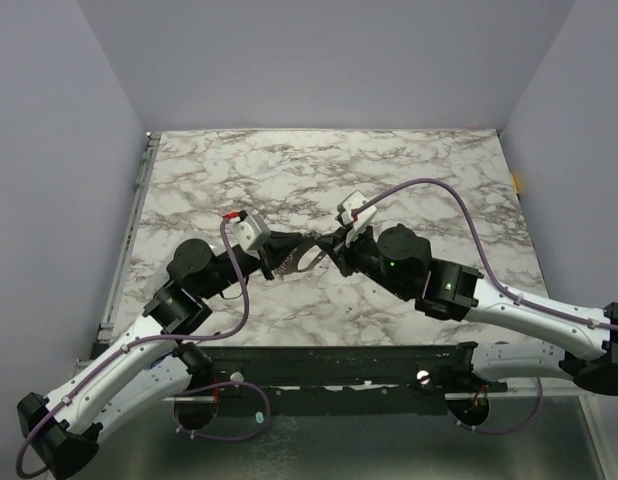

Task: Put the keys on the keyring

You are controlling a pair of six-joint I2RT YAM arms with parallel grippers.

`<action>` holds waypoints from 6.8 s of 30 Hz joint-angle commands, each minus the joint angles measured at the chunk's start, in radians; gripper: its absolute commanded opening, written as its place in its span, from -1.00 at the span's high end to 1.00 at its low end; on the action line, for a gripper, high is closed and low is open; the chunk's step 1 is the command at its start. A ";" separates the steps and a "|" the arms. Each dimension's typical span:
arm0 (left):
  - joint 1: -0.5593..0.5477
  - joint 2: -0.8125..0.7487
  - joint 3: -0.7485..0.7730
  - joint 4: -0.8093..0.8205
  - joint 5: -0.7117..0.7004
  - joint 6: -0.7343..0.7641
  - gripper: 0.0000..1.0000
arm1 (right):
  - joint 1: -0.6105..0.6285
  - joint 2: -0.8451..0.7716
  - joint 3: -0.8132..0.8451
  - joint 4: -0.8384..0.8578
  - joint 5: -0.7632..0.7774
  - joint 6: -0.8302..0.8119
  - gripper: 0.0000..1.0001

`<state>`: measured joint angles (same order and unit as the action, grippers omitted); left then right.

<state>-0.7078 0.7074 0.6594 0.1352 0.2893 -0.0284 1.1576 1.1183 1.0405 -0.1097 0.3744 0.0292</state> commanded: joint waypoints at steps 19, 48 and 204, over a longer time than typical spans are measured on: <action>0.021 -0.158 -0.164 0.469 0.109 -0.197 1.00 | -0.013 -0.011 0.000 -0.147 -0.253 -0.049 0.99; 0.045 0.035 0.026 0.066 0.377 -0.105 -0.33 | -0.013 -0.053 0.088 -0.260 -0.209 -0.178 0.99; -0.020 -0.122 0.076 0.312 0.736 -0.160 1.00 | -0.014 -0.203 0.293 -0.450 -0.604 -0.212 0.99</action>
<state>-0.7216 0.6361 0.7280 0.4248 0.9810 -0.1795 1.1637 0.9817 1.4208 -0.6212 -0.2512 -0.1291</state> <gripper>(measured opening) 0.028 0.023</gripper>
